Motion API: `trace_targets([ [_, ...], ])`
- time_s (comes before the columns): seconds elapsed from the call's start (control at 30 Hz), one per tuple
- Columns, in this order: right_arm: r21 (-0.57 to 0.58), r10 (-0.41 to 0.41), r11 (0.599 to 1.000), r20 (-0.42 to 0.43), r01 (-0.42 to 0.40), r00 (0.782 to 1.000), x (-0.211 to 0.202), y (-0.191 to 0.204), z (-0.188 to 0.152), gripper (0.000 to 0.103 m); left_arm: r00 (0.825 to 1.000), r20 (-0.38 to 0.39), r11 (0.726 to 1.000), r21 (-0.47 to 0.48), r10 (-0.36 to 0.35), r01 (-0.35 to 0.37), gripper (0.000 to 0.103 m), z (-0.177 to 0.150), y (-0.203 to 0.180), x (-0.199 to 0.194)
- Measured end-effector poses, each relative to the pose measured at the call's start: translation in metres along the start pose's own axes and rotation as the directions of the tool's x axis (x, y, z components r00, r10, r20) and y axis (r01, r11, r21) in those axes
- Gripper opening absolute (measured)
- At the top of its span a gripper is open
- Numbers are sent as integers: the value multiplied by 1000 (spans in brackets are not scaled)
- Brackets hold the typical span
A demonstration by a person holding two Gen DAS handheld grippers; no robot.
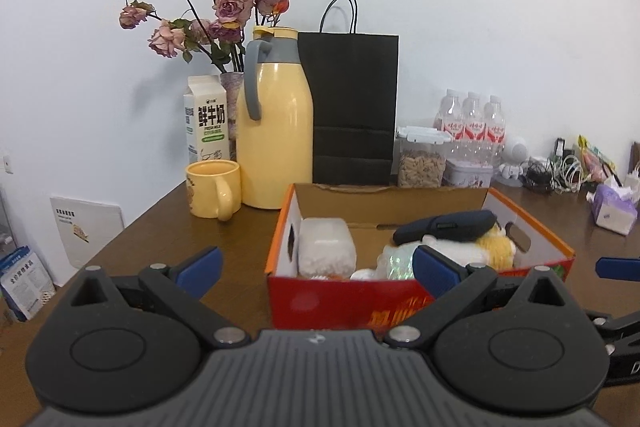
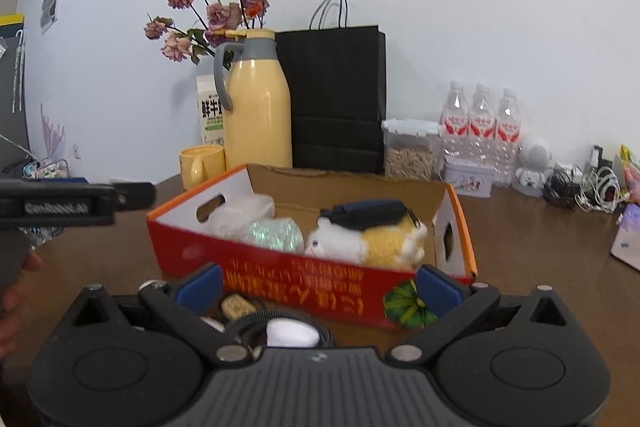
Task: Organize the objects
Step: 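Move both grippers back from the box toward the remaining table items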
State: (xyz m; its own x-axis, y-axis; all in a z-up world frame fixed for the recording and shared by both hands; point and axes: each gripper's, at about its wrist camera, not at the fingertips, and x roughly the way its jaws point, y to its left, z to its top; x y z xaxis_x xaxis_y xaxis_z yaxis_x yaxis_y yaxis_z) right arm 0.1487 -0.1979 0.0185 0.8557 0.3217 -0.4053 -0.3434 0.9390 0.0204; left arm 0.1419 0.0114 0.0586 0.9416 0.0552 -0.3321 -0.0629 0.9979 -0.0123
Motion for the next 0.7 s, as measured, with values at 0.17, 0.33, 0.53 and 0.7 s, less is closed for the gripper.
trace_targets([
  [0.17,10,0,1000,-46,0,999,-9,-5,-18,103,999,-30,1000,15,13,-13,103,-13,9,-15],
  [0.33,25,10,1000,-80,-8,997,-13,-7,-31,103,996,-88,1000,7,26,-25,103,-31,18,-19],
  [0.53,18,26,1000,-104,-24,994,-12,-3,-36,103,991,-125,999,-17,46,-48,103,-42,26,-20],
  [0.7,-2,52,999,-123,-52,991,-3,1,-32,103,990,-127,998,-17,53,-56,103,-42,29,-22],
])
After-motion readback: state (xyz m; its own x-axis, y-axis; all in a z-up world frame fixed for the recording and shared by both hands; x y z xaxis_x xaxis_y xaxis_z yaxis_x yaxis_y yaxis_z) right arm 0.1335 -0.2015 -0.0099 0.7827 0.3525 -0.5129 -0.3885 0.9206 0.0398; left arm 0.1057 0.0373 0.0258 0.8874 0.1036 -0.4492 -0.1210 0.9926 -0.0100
